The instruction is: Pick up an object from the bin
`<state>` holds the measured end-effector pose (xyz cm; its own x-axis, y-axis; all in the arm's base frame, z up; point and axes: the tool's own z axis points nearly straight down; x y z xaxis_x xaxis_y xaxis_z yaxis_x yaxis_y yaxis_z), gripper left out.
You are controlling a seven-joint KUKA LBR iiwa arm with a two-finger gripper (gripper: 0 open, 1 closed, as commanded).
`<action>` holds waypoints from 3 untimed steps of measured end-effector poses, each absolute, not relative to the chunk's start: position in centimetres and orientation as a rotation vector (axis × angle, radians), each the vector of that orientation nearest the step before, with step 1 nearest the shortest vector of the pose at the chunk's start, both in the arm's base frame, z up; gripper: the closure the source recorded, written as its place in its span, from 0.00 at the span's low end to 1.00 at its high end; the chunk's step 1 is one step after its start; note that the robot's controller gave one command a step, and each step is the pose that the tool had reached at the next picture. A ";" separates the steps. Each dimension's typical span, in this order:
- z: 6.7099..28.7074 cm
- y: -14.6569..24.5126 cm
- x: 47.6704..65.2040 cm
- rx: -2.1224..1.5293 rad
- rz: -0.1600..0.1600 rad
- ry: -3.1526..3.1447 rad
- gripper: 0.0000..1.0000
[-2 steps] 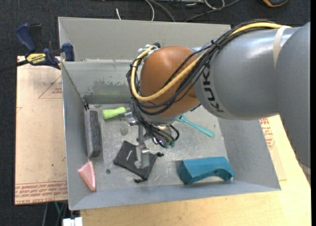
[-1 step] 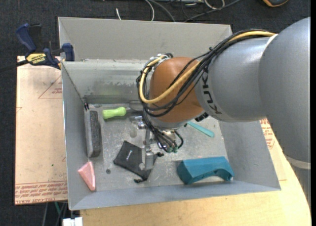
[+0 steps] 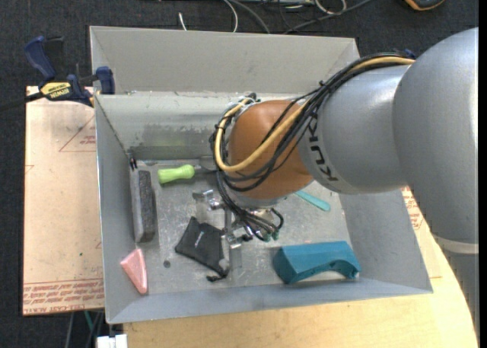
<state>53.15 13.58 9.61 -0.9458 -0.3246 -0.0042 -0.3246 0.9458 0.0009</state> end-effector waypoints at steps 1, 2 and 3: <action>7.5 14.7 50.7 -0.124 0.001 3.139 0.00; 7.2 14.1 51.4 -0.213 0.003 3.131 0.00; 7.0 13.5 49.5 0.383 0.004 3.123 1.00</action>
Offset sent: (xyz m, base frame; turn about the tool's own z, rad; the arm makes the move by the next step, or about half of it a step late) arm -0.0054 -0.0011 -0.0261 0.1323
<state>49.47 13.46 6.99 -0.9703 0.2418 0.0050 0.2418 0.9703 0.0021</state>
